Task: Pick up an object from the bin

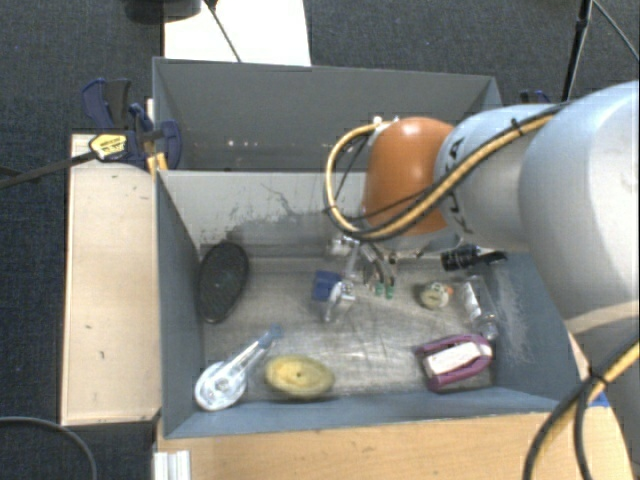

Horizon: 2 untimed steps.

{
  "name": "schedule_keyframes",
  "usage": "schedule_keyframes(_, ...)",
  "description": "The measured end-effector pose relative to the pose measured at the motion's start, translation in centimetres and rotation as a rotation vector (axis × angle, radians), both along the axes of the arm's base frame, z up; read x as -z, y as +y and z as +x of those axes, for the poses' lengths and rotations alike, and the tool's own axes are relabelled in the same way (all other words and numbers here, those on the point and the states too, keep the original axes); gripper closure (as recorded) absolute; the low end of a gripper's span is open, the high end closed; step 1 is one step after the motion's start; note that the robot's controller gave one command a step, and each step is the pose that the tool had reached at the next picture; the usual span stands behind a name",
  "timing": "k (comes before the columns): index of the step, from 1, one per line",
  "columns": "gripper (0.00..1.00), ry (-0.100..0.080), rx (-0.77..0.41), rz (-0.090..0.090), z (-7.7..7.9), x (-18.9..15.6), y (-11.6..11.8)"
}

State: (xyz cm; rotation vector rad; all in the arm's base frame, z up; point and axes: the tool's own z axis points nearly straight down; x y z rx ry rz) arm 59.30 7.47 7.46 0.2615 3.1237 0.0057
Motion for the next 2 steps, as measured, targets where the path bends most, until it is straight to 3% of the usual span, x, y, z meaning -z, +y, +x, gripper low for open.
schedule_keyframes(1,1.0,-0.018,0.0,0.0,0.4,-0.2,0.0)
schedule_keyframes(2,1.0,-0.002,-0.008,-0.001,-3.0,-14.5,-0.2)
